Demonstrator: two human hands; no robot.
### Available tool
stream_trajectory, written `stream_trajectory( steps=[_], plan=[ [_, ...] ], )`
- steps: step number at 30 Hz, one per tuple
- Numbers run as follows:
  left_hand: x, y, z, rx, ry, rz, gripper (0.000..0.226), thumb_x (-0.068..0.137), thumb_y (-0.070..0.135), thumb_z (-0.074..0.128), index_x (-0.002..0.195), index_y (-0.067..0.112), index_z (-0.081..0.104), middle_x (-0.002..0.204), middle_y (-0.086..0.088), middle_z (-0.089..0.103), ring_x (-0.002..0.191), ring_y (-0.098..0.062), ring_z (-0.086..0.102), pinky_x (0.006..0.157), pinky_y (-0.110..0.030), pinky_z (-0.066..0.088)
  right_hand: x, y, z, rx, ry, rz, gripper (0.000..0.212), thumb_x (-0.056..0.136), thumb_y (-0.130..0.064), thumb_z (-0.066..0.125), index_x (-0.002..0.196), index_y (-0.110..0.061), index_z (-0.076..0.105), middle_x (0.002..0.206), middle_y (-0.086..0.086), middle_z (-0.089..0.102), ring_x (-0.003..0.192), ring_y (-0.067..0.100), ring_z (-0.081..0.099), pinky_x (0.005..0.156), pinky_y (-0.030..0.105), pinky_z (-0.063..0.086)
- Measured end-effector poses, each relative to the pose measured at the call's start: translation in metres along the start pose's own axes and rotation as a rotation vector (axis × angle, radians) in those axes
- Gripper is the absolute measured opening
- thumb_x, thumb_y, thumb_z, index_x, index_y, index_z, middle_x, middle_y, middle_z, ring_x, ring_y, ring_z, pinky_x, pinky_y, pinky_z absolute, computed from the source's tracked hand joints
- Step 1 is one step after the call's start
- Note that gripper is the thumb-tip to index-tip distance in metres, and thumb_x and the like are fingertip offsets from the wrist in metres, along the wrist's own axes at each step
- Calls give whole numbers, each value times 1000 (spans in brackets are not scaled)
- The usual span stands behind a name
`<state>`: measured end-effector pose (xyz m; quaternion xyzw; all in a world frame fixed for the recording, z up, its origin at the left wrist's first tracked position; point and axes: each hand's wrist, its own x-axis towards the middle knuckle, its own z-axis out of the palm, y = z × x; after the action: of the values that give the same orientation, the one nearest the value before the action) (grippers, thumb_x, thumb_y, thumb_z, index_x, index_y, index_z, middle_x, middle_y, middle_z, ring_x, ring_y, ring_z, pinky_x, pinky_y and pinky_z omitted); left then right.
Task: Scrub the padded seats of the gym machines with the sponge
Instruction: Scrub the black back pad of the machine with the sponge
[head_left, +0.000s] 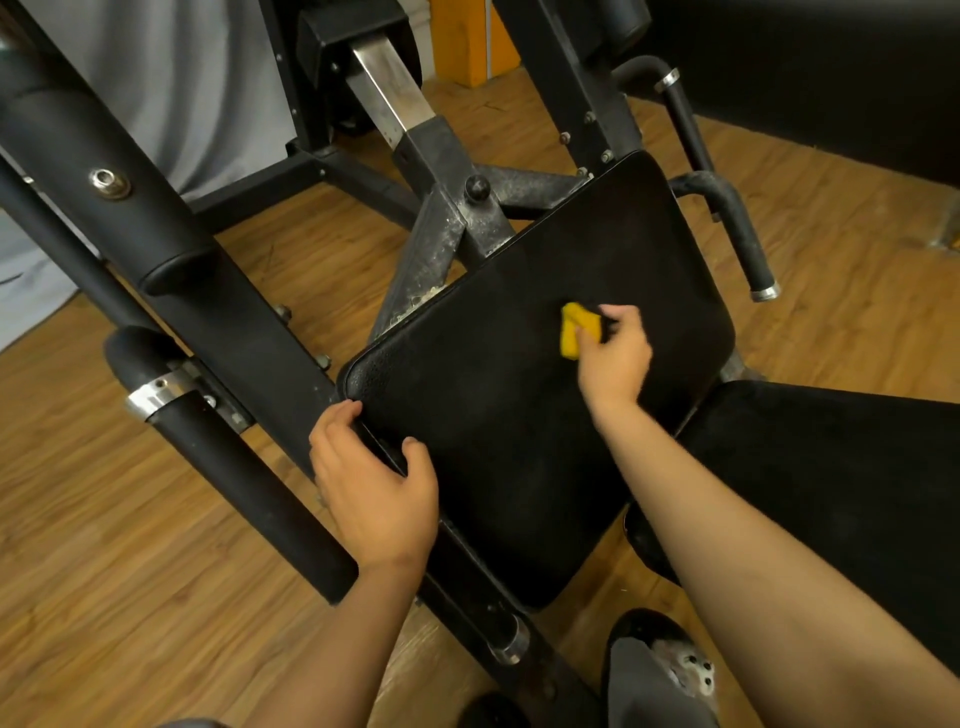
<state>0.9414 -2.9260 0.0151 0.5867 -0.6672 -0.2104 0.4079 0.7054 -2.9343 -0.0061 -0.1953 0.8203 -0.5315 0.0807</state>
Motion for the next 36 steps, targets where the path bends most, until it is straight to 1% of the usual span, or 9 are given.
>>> stream_trajectory(
  steps=[6, 11, 17, 21, 24, 28, 31, 34, 36],
  plan=[
    [0, 1, -1, -32, 1, -17, 54, 80, 12, 68, 129, 8, 46, 131, -7, 45, 126, -23, 44, 106, -50, 39, -54, -8, 4, 28, -379, -298, 27, 84, -10, 69, 105, -24, 59, 106, -9, 61, 96, 2, 57, 81, 15, 47],
    [1, 0, 1, -73, 6, -75, 56, 82, 15, 67, 133, 9, 44, 133, -6, 44, 126, -22, 44, 104, -49, 42, 11, -22, 7, -5, -85, -195, 26, 84, -8, 67, 108, -14, 58, 107, 3, 62, 101, 19, 60, 90, 35, 50],
    [1, -3, 2, -93, 3, -83, 56, 83, 15, 67, 134, 9, 44, 133, -6, 44, 126, -21, 44, 105, -48, 41, 26, -73, 32, -37, -76, -252, 26, 86, -12, 66, 110, -17, 56, 110, 3, 62, 103, 18, 60, 91, 38, 50],
    [1, -3, 1, -97, -2, -74, 57, 83, 15, 67, 134, 7, 44, 133, -7, 44, 125, -23, 45, 105, -49, 42, -15, -74, 24, -83, -270, -422, 30, 84, -12, 68, 113, -15, 58, 106, 3, 63, 98, 19, 61, 86, 37, 51],
    [1, 1, -1, -80, -2, -78, 57, 82, 15, 68, 134, 6, 45, 134, -10, 45, 127, -24, 44, 109, -46, 38, -51, -73, 13, -136, -528, -529, 31, 84, -10, 69, 113, -15, 58, 112, 3, 63, 104, 17, 60, 86, 27, 48],
    [2, 8, -7, -17, -62, -99, 63, 80, 16, 70, 135, 5, 42, 137, -13, 43, 129, -28, 43, 110, -43, 37, -89, -63, -11, -193, -801, -515, 32, 84, -8, 68, 114, -17, 59, 118, 2, 61, 111, 12, 56, 90, 26, 47],
    [4, 15, -18, 41, -154, -110, 64, 82, 15, 70, 137, 2, 40, 140, -17, 41, 131, -32, 39, 110, -43, 33, -91, -63, -43, -151, -711, -460, 28, 83, -11, 70, 109, -19, 60, 109, -3, 63, 103, 8, 58, 86, 26, 49],
    [8, 32, -31, 76, -224, -52, 60, 85, 17, 67, 137, 3, 40, 141, -15, 39, 132, -32, 36, 110, -45, 30, -83, -77, -82, -136, -568, -387, 26, 83, -11, 71, 105, -18, 60, 94, -12, 58, 87, -1, 53, 72, 5, 40],
    [13, 46, -41, 54, -286, 41, 55, 87, 17, 65, 136, 5, 43, 141, -12, 39, 132, -29, 36, 110, -43, 29, -79, -84, -106, -181, -499, -335, 26, 83, -12, 71, 105, -19, 59, 85, -18, 51, 78, -4, 49, 63, 2, 37]
  ],
)
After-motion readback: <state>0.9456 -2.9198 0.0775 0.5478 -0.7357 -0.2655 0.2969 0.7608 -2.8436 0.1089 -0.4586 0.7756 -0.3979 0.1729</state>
